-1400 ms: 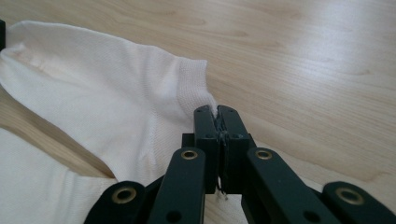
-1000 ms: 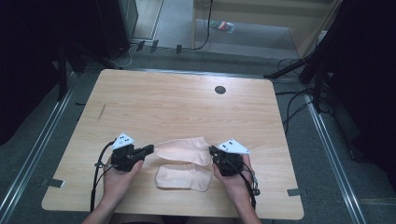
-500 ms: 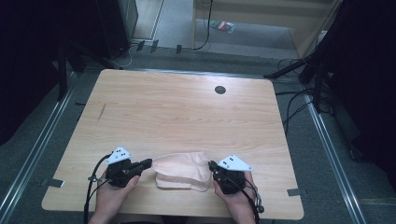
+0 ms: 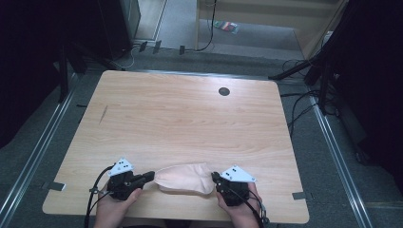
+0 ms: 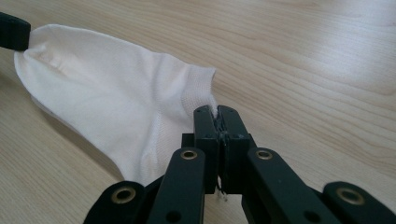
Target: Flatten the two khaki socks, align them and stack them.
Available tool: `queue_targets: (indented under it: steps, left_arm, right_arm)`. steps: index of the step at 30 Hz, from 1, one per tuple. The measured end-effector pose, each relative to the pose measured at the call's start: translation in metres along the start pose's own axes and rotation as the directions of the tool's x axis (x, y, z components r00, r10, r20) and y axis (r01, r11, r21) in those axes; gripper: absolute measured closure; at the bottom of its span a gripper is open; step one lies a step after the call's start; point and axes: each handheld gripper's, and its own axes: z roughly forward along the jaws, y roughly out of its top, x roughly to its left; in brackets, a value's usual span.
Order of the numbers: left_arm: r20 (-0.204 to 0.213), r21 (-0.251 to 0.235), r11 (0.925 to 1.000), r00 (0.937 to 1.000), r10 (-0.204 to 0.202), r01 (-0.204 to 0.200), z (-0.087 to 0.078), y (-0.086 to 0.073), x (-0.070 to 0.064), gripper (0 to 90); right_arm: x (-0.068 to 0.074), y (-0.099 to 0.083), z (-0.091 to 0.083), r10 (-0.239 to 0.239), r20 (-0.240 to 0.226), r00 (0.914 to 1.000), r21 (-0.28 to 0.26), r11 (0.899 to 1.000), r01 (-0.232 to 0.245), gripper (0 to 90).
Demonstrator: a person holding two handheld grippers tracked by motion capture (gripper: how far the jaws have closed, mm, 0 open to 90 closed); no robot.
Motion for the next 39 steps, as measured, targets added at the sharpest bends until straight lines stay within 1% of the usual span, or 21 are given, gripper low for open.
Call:
queue_targets:
  steps: [6, 9, 12, 14, 16, 18, 19, 20, 21, 23, 24, 25, 26, 28, 30, 32, 34, 36, 37, 38, 39]
  left_arm:
    - [-0.006, 0.029, 0.9995, 0.9999, 0.009, -0.008, 0.003, -0.001, 0.001, 90.0]
    - [0.002, 0.023, 0.9997, 1.0, 0.002, -0.003, 0.001, 0.0, 0.001, 90.0]
    - [0.008, 0.023, 0.9997, 0.9999, 0.012, -0.012, 0.0, 0.001, -0.001, 90.0]
    - [0.012, 0.043, 0.9988, 0.9997, 0.023, -0.023, 0.003, 0.0, -0.001, 90.0]
    - [0.003, 0.06, 0.9975, 0.9993, 0.037, -0.037, 0.006, -0.002, -0.001, 90.0]
    - [-0.001, 0.065, 0.9973, 0.9994, 0.036, -0.035, 0.007, -0.003, -0.001, 85.9]
    - [-0.008, 0.066, 0.997, 0.9992, 0.04, -0.04, 0.008, -0.003, -0.001, 80.3]
    - [-0.019, 0.058, 0.9975, 0.999, 0.042, -0.041, 0.008, -0.003, -0.001, 74.6]
    - [-0.032, 0.047, 0.9984, 0.9989, 0.034, -0.032, 0.007, -0.003, -0.001, 69.6]
    - [-0.027, 0.012, 0.9998, 0.9995, 0.017, -0.016, 0.004, -0.001, 0.0, 62.5]
    - [-0.032, -0.012, 0.9999, 0.9995, 0.009, -0.009, 0.002, -0.001, 0.0, 60.1]
    - [-0.029, -0.033, 0.9995, 0.9996, 0.004, -0.005, 0.0, 0.0, 0.0, 59.6]
    - [-0.017, -0.066, 0.9978, 0.9998, 0.004, -0.005, -0.003, 0.001, 0.0, 60.8]
    - [-0.009, -0.107, 0.9939, 0.9997, 0.023, -0.023, -0.006, 0.002, -0.005, 67.2]
    - [-0.009, -0.112, 0.9922, 0.9986, 0.053, -0.053, -0.004, 0.002, -0.011, 72.7]
    - [0.001, -0.096, 0.993, 0.9975, 0.07, -0.07, 0.001, 0.001, -0.014, 74.4]
    - [-0.005, -0.054, 0.9953, 0.9968, 0.08, -0.08, 0.011, -0.002, -0.014, 74.6]
    - [-0.005, -0.017, 0.9972, 0.9973, 0.073, -0.073, 0.017, -0.004, -0.011, 74.1]
    - [-0.008, -0.004, 0.9975, 0.9975, 0.07, -0.07, 0.019, -0.006, -0.01, 73.2]
    - [-0.009, 0.016, 0.9969, 0.997, 0.077, -0.077, 0.021, -0.007, -0.01, 71.5]
    - [-0.015, 0.029, 0.9961, 0.9964, 0.084, -0.083, 0.023, -0.008, -0.01, 69.8]
  right_arm:
    - [0.0, -0.002, 0.004, 0.01, -0.008, 0.9999, 0.014, 1.0, -0.01, 88.7]
    - [0.0, -0.003, 0.005, 0.016, -0.009, 0.9998, 0.014, 1.0, -0.016, 88.6]
    - [0.0, -0.003, 0.004, 0.009, -0.012, 0.9999, 0.012, 1.0, -0.009, 88.6]
    - [-0.001, -0.003, 0.006, 0.008, -0.007, 0.9999, 0.02, 1.0, -0.008, 88.5]
    - [-0.001, -0.005, 0.009, 0.008, -0.01, 0.9999, 0.038, 0.999, -0.007, 88.1]
    - [-0.001, -0.007, 0.013, 0.001, -0.014, 0.9999, 0.058, 0.998, 0.0, 85.3]
    - [-0.001, -0.009, 0.015, -0.005, -0.005, 1.0, 0.061, 0.998, 0.006, 79.3]
    - [-0.001, -0.009, 0.017, -0.005, 0.007, 1.0, 0.06, 0.998, 0.005, 71.0]
    - [-0.001, -0.009, 0.017, -0.006, 0.015, 0.9999, 0.056, 0.998, 0.005, 65.6]
    - [-0.001, -0.008, 0.016, 0.001, 0.014, 0.9999, 0.033, 0.999, -0.002, 59.7]
    - [-0.001, -0.008, 0.014, 0.002, 0.014, 0.9999, 0.017, 1.0, -0.002, 59.4]
    - [-0.001, -0.007, 0.012, 0.009, 0.017, 0.9998, 0.002, 1.0, -0.009, 62.2]
    - [-0.001, -0.006, 0.01, 0.012, 0.014, 0.9998, -0.013, 1.0, -0.012, 66.0]
    - [0.0, -0.005, 0.006, 0.028, -0.009, 0.9996, -0.046, 0.999, -0.029, 73.6]
    - [0.003, -0.004, 0.006, 0.032, -0.023, 0.9992, -0.056, 0.998, -0.033, 78.5]
    - [0.008, -0.005, 0.011, 0.022, -0.044, 0.9988, -0.032, 0.999, -0.024, 79.7]
    - [0.011, -0.006, 0.019, 0.002, -0.052, 0.9987, -0.003, 1.0, -0.002, 79.8]
    - [0.014, -0.008, 0.025, -0.004, -0.042, 0.9991, 0.019, 1.0, 0.005, 77.9]
    - [0.014, -0.008, 0.028, -0.002, -0.028, 0.9996, 0.031, 1.0, 0.003, 75.8]
    - [0.014, -0.009, 0.031, 0.001, -0.015, 0.9999, 0.048, 0.999, 0.0, 74.2]
    - [0.013, -0.01, 0.035, 0.013, -0.02, 0.9997, 0.073, 0.997, -0.011, 74.0]
